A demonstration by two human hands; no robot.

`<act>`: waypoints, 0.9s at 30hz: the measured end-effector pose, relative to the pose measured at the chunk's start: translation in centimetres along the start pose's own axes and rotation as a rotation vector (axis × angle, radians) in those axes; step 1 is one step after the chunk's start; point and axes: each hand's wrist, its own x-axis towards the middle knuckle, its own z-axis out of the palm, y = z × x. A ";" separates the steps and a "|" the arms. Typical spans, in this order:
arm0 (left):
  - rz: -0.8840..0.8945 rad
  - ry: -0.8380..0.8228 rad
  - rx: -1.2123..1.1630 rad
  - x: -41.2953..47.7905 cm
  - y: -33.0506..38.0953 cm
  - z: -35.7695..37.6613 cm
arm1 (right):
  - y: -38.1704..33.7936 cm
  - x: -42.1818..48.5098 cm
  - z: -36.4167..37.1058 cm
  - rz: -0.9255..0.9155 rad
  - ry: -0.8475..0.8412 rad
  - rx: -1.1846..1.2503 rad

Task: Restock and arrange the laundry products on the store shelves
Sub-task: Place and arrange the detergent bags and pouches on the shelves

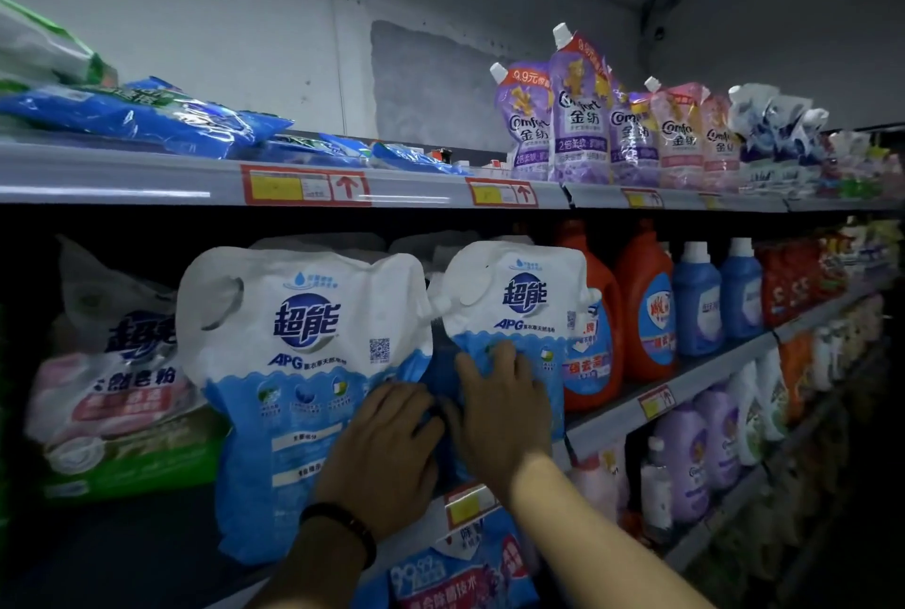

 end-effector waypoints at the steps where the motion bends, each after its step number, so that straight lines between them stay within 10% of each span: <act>1: 0.001 -0.001 -0.002 0.0 0.1 0.1 | 0.4 -0.5 0.6 0.048 0.077 0.046; 8: -0.003 -0.008 0.018 -0.2 -0.3 1.0 | 1.2 -3.2 2.1 0.375 0.369 0.304; 21: 0.010 0.020 -0.011 0.1 -0.2 1.6 | 6.1 0.8 -3.9 0.423 0.601 0.776; 27: 0.009 0.077 -0.132 0.2 -0.1 1.1 | 7.6 -0.7 -11.2 0.283 0.446 1.048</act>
